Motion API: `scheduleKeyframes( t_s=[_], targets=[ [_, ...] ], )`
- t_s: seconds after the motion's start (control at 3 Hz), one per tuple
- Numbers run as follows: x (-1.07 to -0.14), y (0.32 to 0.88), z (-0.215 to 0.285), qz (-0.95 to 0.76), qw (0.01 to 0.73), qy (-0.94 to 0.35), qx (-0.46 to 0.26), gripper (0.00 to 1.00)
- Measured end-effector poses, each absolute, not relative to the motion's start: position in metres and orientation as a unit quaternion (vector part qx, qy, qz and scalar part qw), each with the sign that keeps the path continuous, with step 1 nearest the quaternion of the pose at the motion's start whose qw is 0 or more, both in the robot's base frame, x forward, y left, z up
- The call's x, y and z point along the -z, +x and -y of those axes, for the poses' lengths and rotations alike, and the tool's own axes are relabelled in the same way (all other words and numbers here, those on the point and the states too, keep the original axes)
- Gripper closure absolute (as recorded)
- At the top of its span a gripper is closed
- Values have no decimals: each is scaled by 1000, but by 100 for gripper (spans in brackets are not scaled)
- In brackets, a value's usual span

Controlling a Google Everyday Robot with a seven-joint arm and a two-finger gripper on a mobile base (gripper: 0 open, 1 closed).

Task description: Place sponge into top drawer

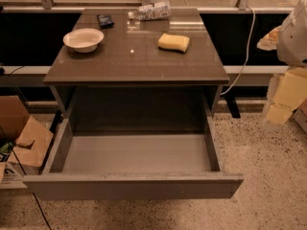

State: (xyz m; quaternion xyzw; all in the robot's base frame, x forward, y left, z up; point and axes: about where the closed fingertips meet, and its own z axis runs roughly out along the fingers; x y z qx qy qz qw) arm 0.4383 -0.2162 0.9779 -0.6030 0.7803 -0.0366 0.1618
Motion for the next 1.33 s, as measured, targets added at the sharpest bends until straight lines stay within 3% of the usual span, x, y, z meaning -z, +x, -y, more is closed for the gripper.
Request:
scheduleKeyframes(
  t_s=[0.67, 1.33],
  targets=[
    [-979, 452, 214, -785, 192, -588, 41, 0],
    [-976, 552, 171, -775, 323, -543, -20, 0]
  ],
)
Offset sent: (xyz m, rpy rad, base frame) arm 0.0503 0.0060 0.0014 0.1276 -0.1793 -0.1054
